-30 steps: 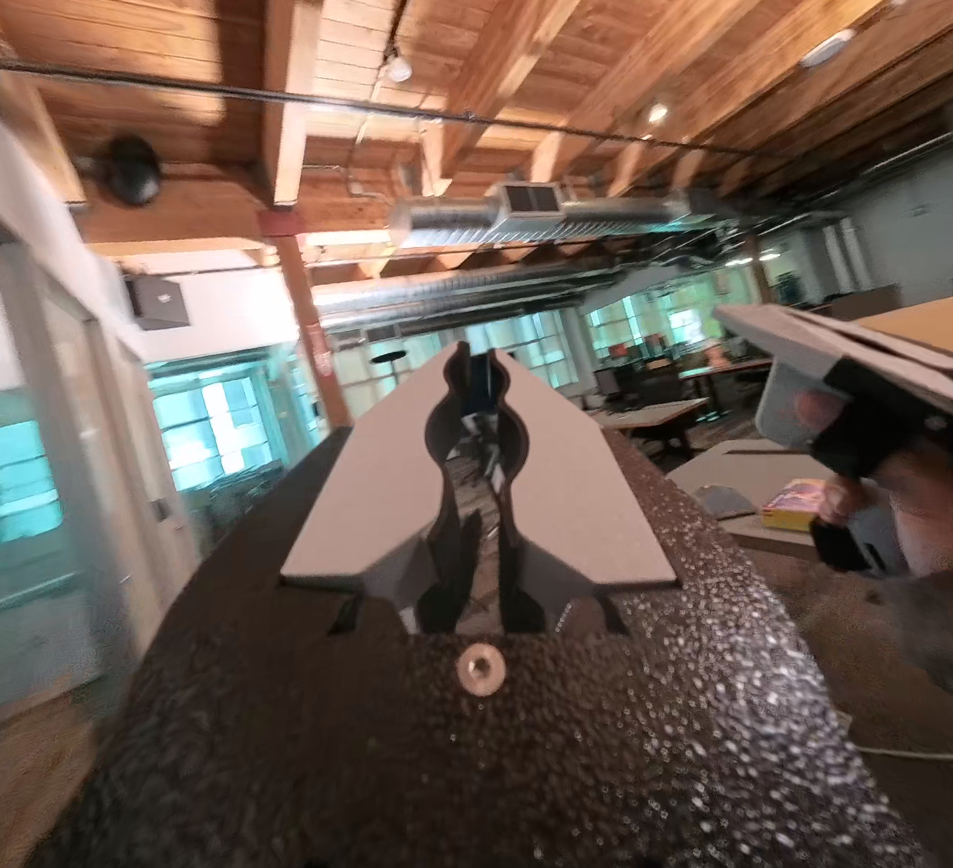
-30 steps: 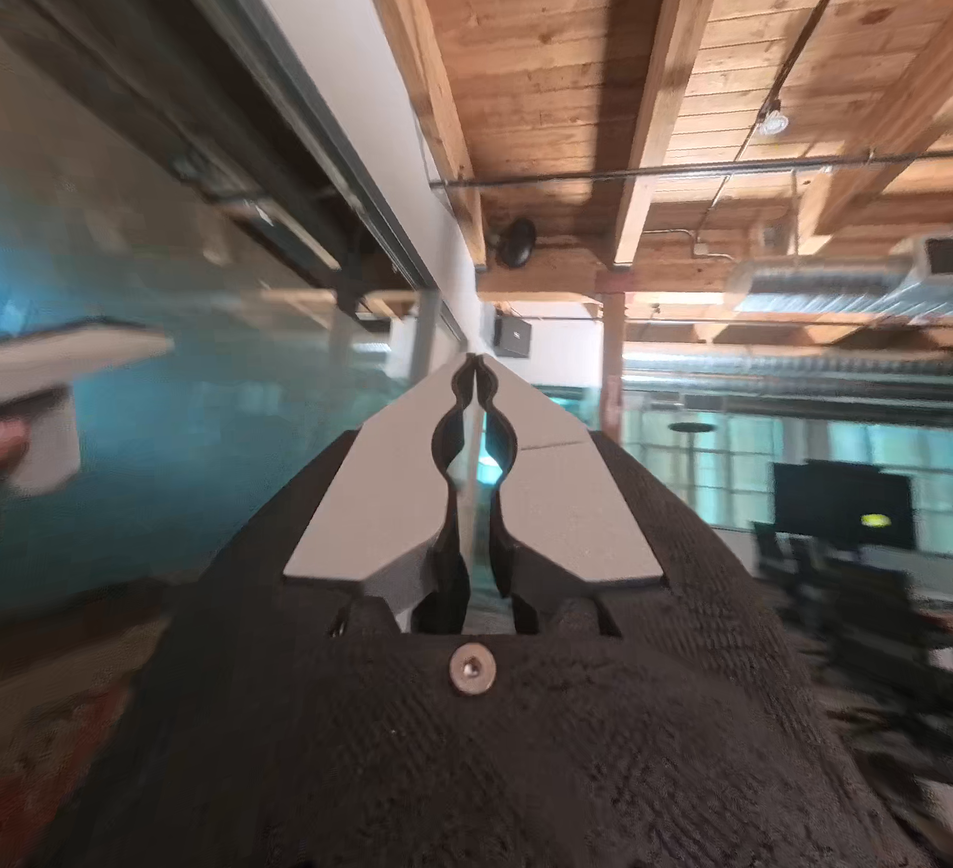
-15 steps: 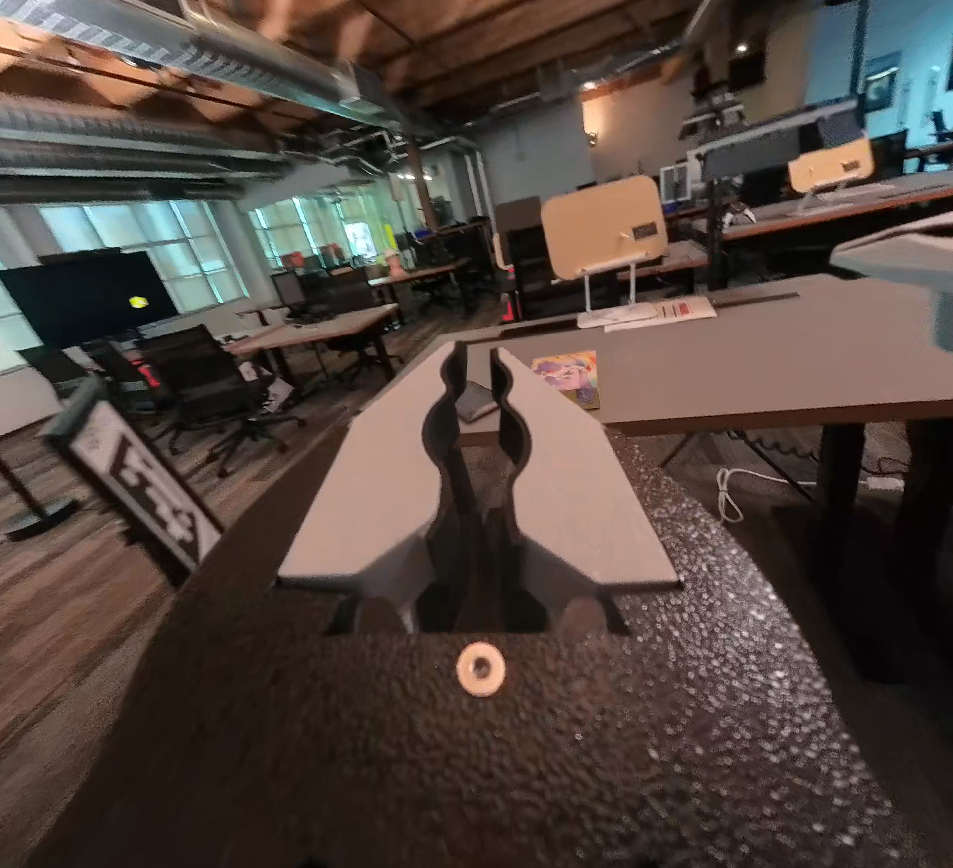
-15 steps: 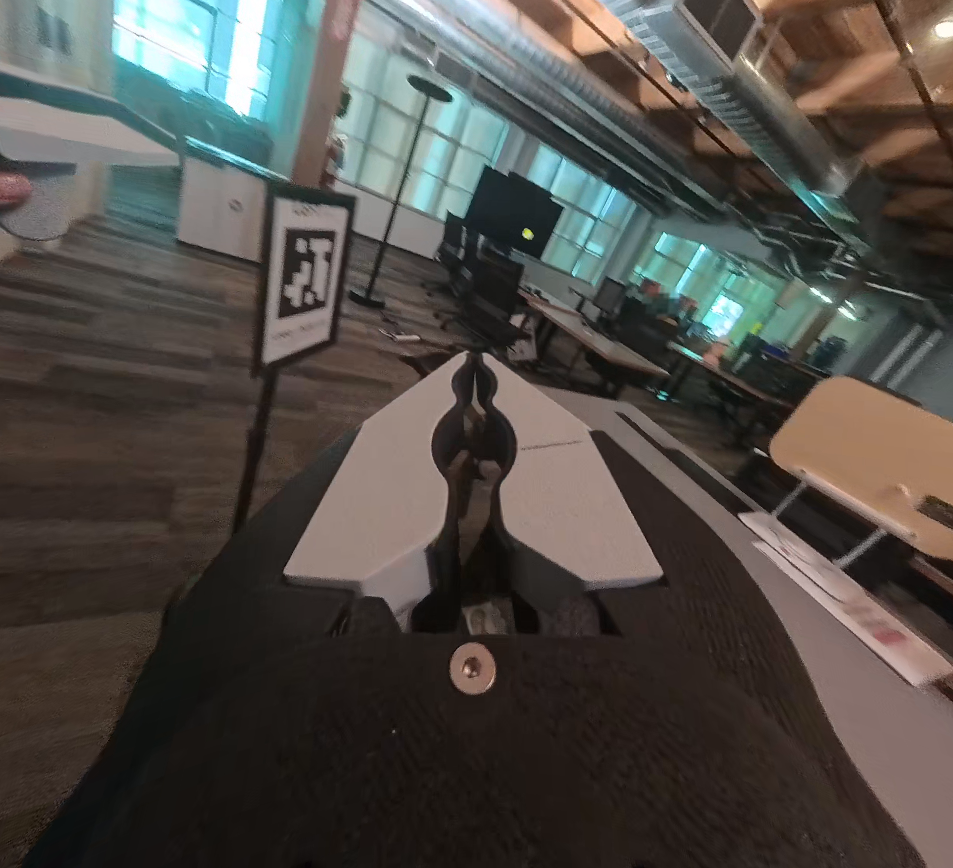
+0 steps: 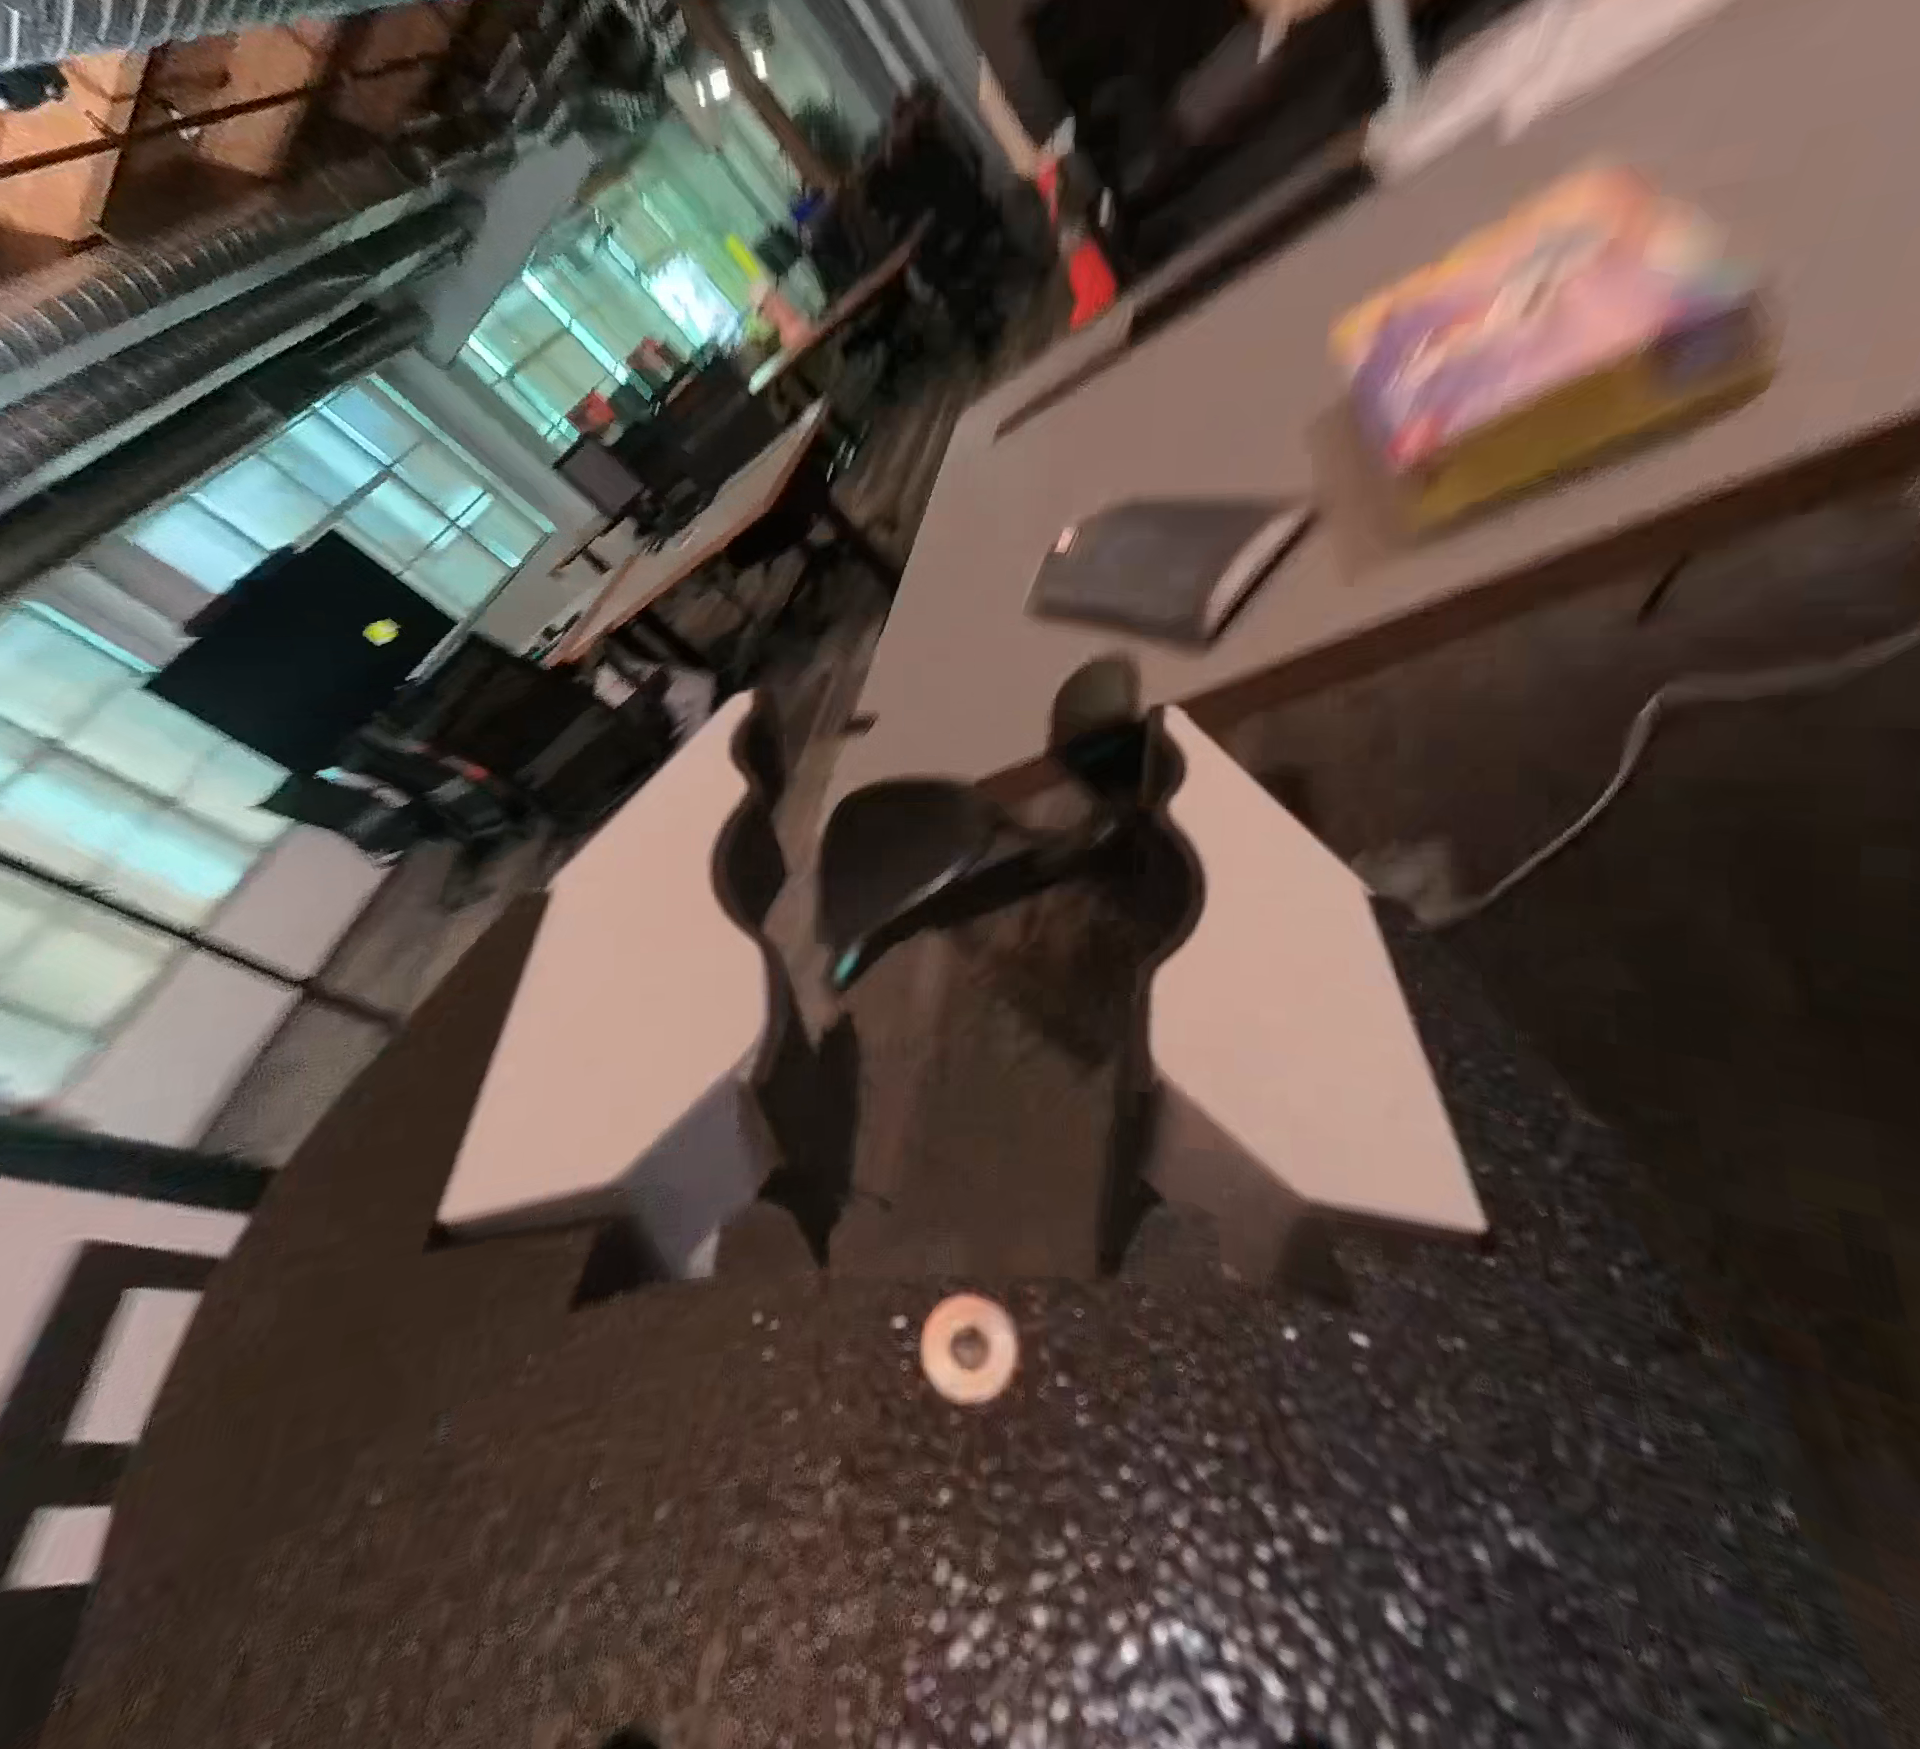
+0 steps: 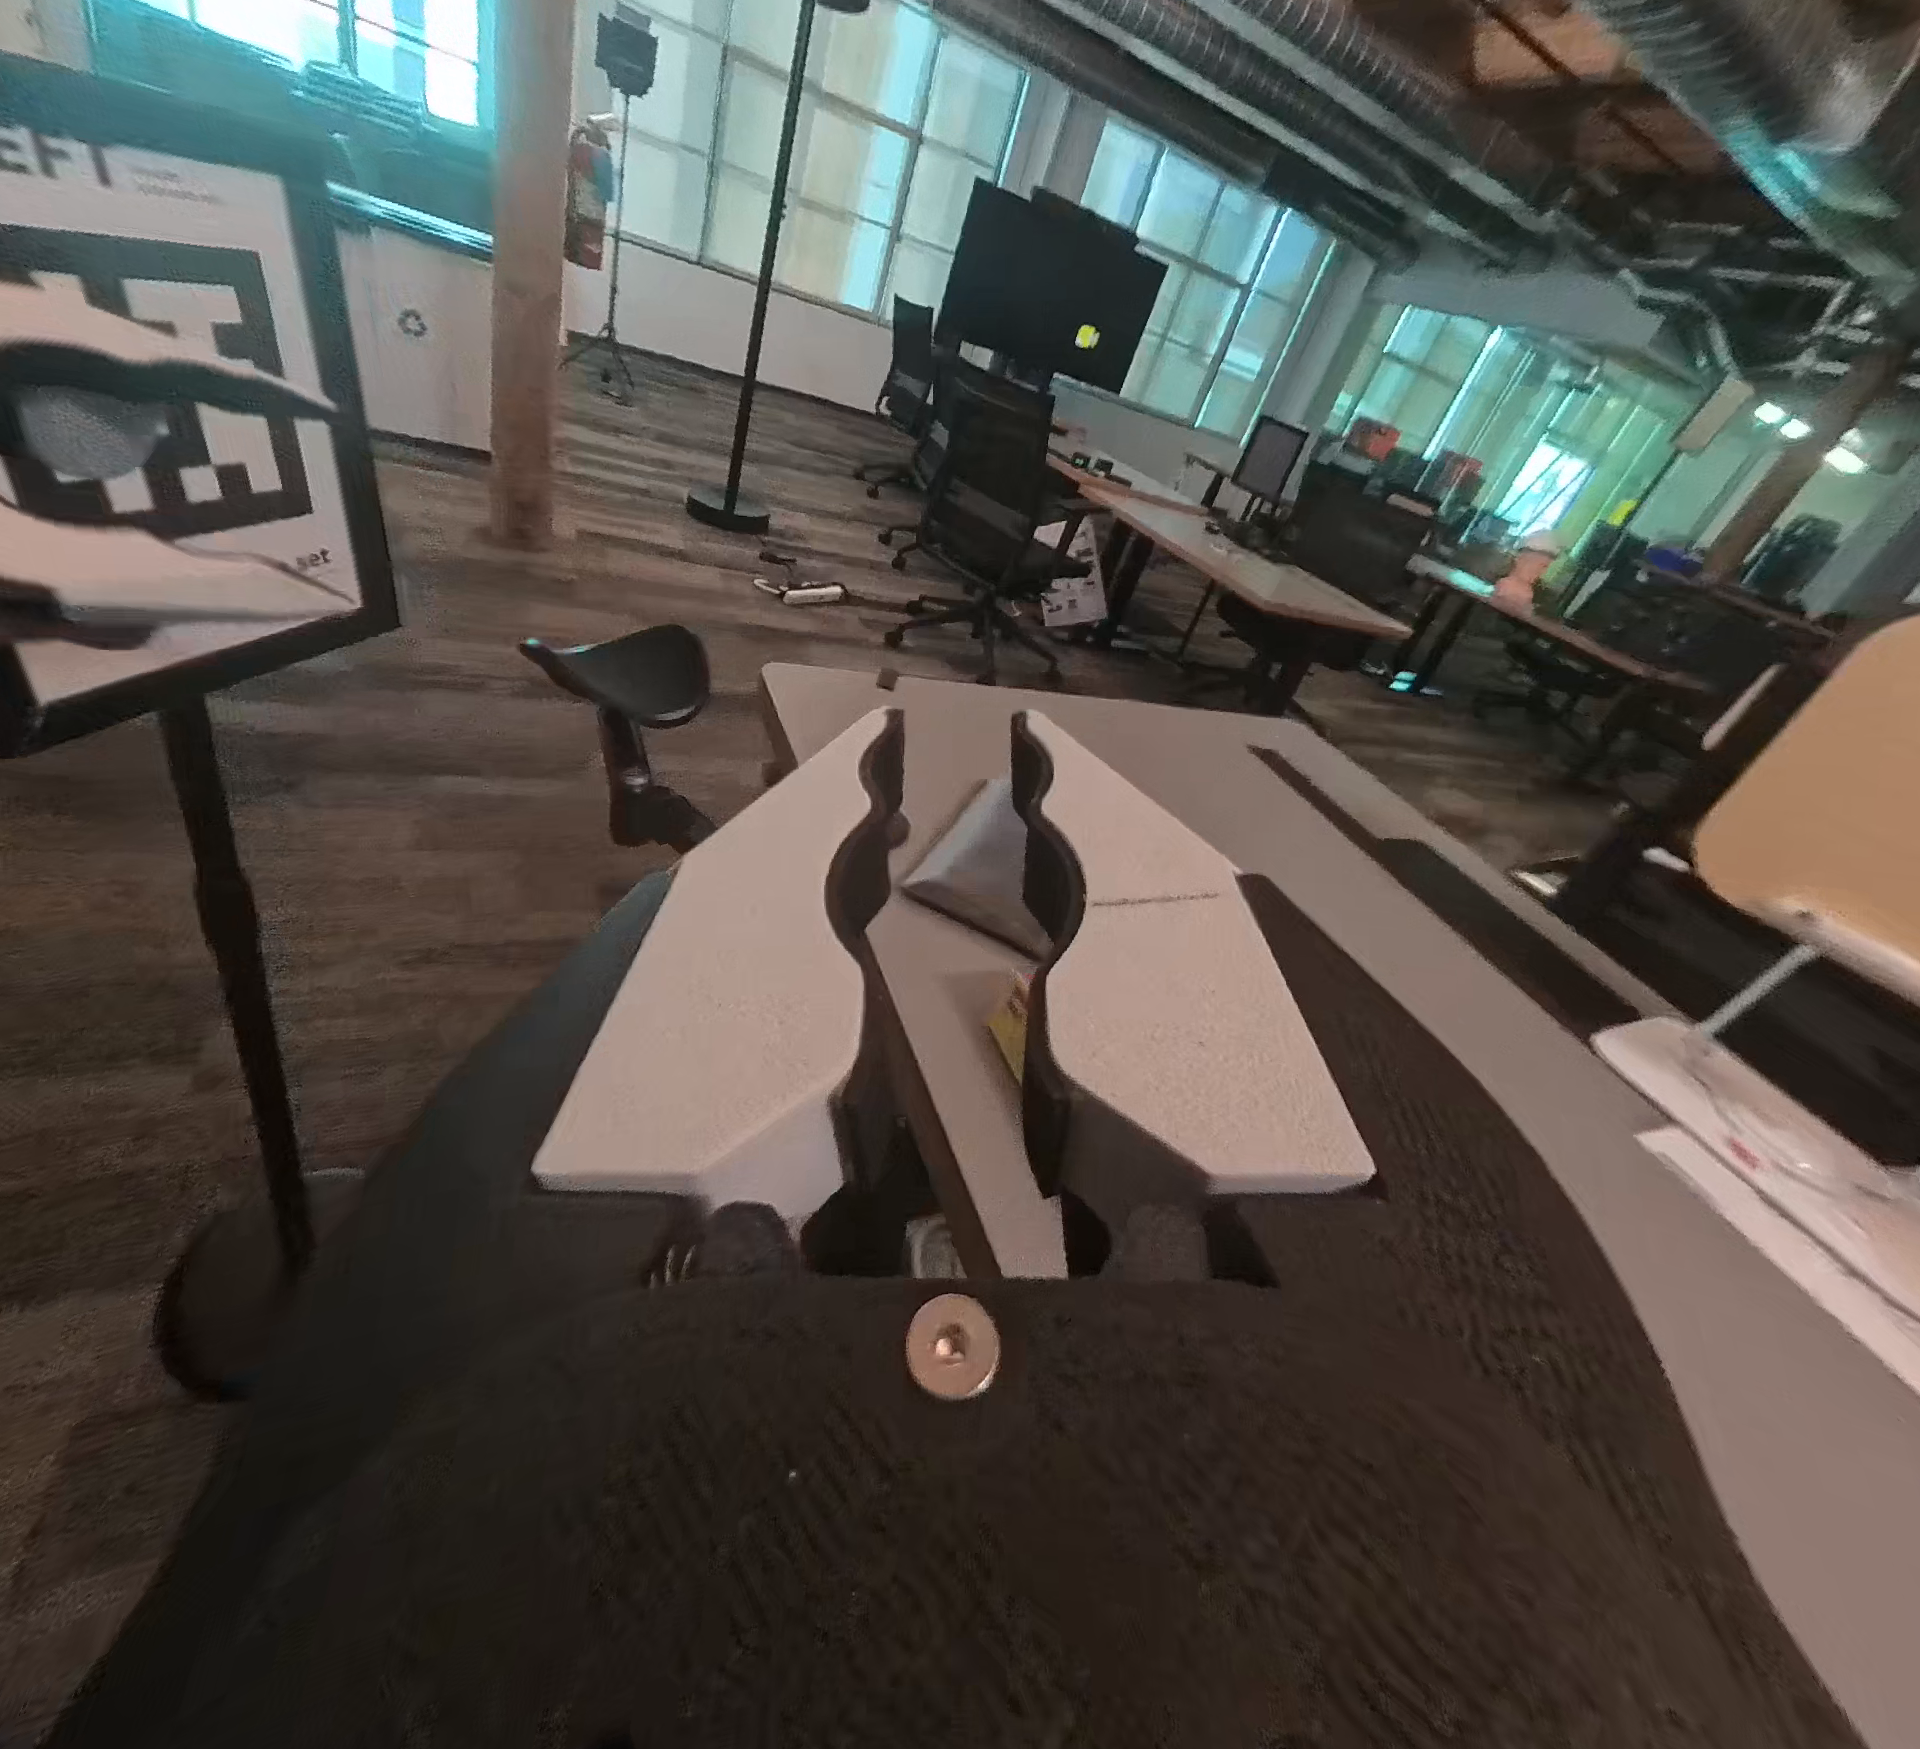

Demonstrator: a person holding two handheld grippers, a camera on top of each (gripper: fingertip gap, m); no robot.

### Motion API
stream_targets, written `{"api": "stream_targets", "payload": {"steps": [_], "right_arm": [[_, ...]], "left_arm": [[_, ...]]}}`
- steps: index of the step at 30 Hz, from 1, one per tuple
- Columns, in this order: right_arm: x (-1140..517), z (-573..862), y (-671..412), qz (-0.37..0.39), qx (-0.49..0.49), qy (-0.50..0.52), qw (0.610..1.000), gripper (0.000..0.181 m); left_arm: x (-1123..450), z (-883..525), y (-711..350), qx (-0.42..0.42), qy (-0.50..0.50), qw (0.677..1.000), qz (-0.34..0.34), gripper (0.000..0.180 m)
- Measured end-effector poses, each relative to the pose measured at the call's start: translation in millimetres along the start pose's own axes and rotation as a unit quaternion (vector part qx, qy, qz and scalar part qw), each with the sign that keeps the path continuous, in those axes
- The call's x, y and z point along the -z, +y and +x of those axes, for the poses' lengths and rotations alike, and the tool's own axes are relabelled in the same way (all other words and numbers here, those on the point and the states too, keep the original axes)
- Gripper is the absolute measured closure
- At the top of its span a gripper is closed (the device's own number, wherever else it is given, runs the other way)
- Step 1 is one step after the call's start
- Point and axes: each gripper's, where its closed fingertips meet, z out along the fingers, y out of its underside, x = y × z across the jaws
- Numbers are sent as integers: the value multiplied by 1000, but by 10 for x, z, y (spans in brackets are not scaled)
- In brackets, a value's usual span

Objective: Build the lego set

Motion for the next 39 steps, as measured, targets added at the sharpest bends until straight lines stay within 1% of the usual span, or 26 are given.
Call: {"api": "stream_targets", "payload": {"steps": [2, 4, 5, 8, 11, 12, 13, 14, 17, 19, 24, 30, 33, 35, 37, 38, 39], "right_arm": [[-235, 31, 104, -8, -19, -15, 1000, 162], [-465, 39, 235, -21, -27, -24, 999, 161], [-602, 51, 312, -28, -28, -28, 999, 162], [-887, 73, 480, -40, -37, -35, 998, 161], [-1139, 142, 547, -52, -45, -35, 997, 161], [-1223, 163, 539, -53, -46, -37, 997, 162], [-1306, 184, 527, -54, -44, -40, 997, 162], [-1388, 207, 523, -55, -38, -43, 997, 162], [-1597, 316, 569, -60, -28, -35, 997, 162], [-1723, 368, 615, -59, -52, -32, 996, 162], [-1985, 474, 799, -75, -76, -22, 994, 162], [-1818, 840, 1029, -93, -100, 44, 990, 163], [-1644, 1039, 1145, -100, -117, 74, 985, 163], [-1549, 1169, 1227, -102, -126, 87, 983, 163], [-1477, 1303, 1325, -106, -136, 93, 981, 163], [-1444, 1374, 1367, -106, -141, 93, 980, 163], [-1406, 1448, 1398, -104, -144, 90, 980, 162]], "left_arm": [[-291, -114, 431, -80, 7, 994, -76, 102], [-542, -211, 792, -151, 21, 980, -127, 101], [-657, -251, 922, -179, 25, 974, -136, 106], [-1007, -215, 1242, -225, 79, 959, -151, 117], [-1252, -167, 1548, -291, 124, 931, -181, 131], [-1304, -215, 1630, -316, 122, 921, -194, 142], [-1346, -274, 1692, -333, 115, 913, -205, 158], [-1369, -277, 1743, -338, 122, 909, -210, 166], [-1430, -409, 1903, -315, 117, 913, -230, 169], [-1520, -513, 1994, -297, 119, 917, -239, 169], [-1737, -780, 2174, -303, 122, 906, -270, 169], [-1508, -614, 2087, -303, 150, 904, -261, 171], [-1351, -362, 1914, -303, 181, 905, -238, 172], [-1271, -208, 1785, -287, 195, 909, -232, 173], [-1254, -103, 1687, -243, 190, 922, -235, 173], [-1253, -60, 1622, -202, 184, 932, -236, 168], [-1256, -56, 1535, -153, 166, 944, -241, 138]]}}
